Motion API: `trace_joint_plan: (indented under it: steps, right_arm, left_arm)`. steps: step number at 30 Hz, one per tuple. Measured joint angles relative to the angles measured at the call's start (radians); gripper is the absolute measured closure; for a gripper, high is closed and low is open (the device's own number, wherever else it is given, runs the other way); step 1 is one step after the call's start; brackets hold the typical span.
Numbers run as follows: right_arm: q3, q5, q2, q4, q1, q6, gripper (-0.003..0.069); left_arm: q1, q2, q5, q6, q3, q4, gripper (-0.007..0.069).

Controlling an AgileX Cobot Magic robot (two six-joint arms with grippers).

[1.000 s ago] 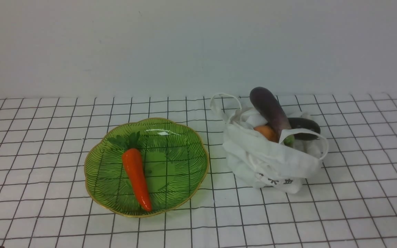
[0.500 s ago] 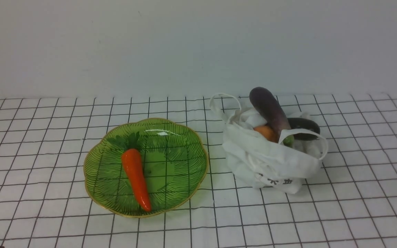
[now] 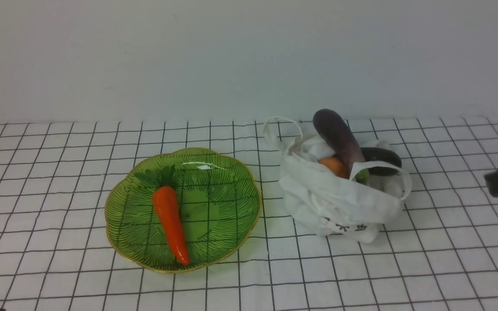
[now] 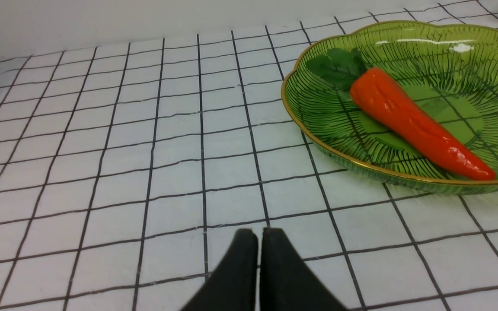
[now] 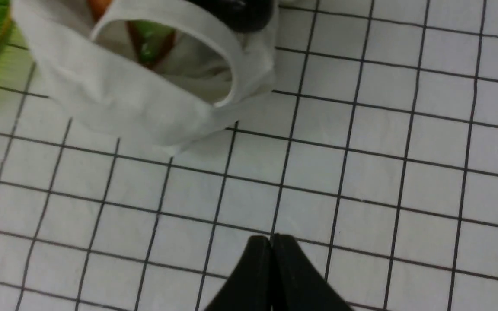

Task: Take vegetables from bag on white checkered tablecloth place on plate.
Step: 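Reach into the white cloth bag and grasp a vegetable inside with the right gripper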

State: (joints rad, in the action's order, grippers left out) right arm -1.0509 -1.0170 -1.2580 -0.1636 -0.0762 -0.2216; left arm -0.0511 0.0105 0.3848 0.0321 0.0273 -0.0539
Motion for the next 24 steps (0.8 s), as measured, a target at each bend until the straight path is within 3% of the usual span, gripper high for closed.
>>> trace_joint_plan:
  steps: [9,16,19,24]
  right_arm:
    - [-0.407,-0.052,-0.425,0.033,-0.159,0.031,0.0662]
    - [-0.640,-0.077,-0.619,0.119,-0.220,0.136,0.0594]
    - [-0.694,-0.072,-0.677,0.113,-0.225,0.140,0.0518]
    - [-0.725,-0.068,-0.741,0.060,-0.229,0.140,0.0291]
  left_arm:
    - [0.000,0.000,0.000,0.000,0.000,0.000,0.0632]
    - [0.000,0.000,0.000,0.000,0.000,0.000,0.0632]
    - [0.000,0.000,0.000,0.000,0.000,0.000,0.0632]
    - [0.000,0.000,0.000,0.000,0.000,0.000,0.0632]
